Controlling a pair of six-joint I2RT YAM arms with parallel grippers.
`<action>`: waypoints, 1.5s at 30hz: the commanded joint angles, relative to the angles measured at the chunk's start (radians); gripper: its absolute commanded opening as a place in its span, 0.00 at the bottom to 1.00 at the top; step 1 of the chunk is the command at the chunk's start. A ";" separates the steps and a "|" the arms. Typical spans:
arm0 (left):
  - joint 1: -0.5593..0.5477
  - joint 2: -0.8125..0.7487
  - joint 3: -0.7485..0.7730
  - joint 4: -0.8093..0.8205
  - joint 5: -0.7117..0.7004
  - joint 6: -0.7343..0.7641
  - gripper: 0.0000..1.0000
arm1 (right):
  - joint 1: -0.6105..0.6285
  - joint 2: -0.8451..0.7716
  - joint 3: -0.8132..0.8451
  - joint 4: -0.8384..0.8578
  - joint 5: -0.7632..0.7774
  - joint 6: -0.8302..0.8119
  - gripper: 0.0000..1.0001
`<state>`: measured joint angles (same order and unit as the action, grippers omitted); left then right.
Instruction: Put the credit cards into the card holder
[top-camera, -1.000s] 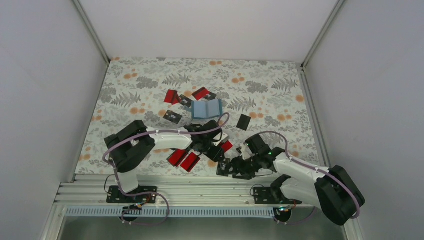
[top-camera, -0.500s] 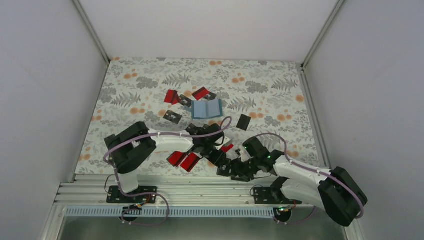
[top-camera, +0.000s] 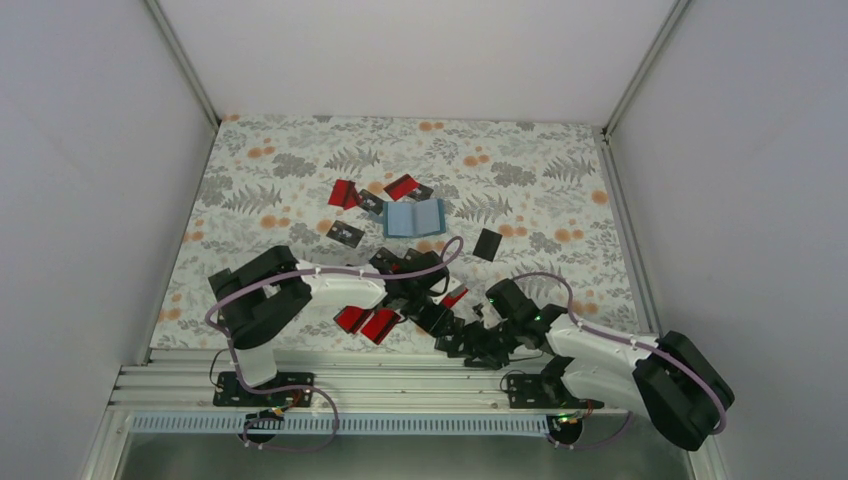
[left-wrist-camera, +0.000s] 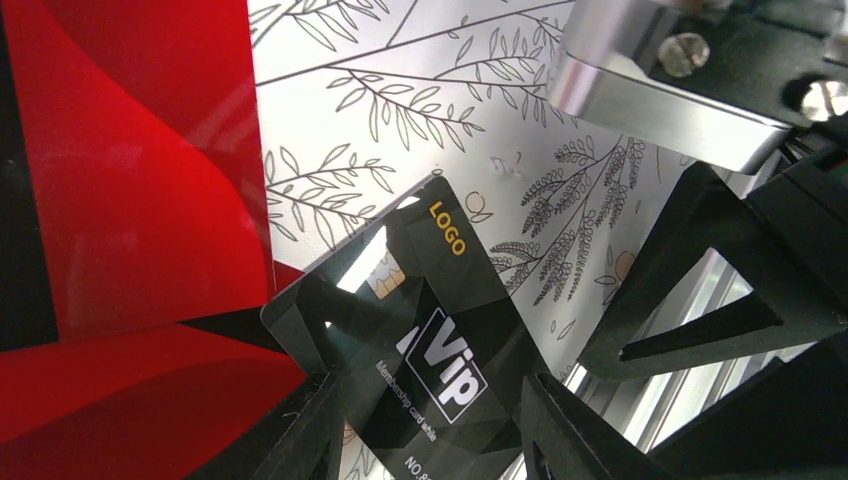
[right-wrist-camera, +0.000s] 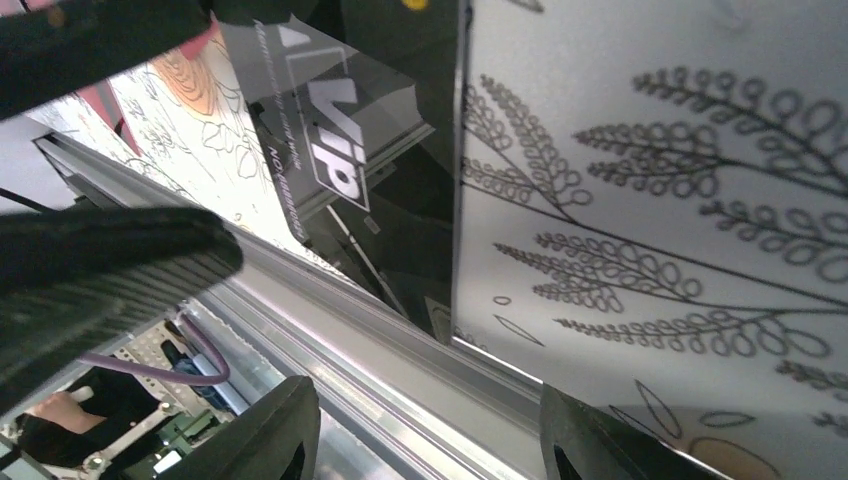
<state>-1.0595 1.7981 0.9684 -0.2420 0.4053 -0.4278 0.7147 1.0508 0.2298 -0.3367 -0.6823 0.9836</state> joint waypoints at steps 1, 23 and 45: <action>-0.017 -0.006 -0.018 -0.004 0.039 -0.011 0.45 | 0.010 0.025 -0.008 0.139 0.028 0.056 0.56; -0.038 0.039 0.008 0.081 0.166 0.026 0.45 | -0.026 0.014 -0.081 0.274 0.041 0.131 0.51; -0.040 0.068 -0.002 0.154 0.239 0.019 0.42 | -0.081 -0.123 -0.059 0.269 0.066 0.087 0.43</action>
<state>-1.0691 1.8446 0.9649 -0.1234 0.5266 -0.4149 0.6605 0.9531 0.1406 -0.1631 -0.7254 1.0870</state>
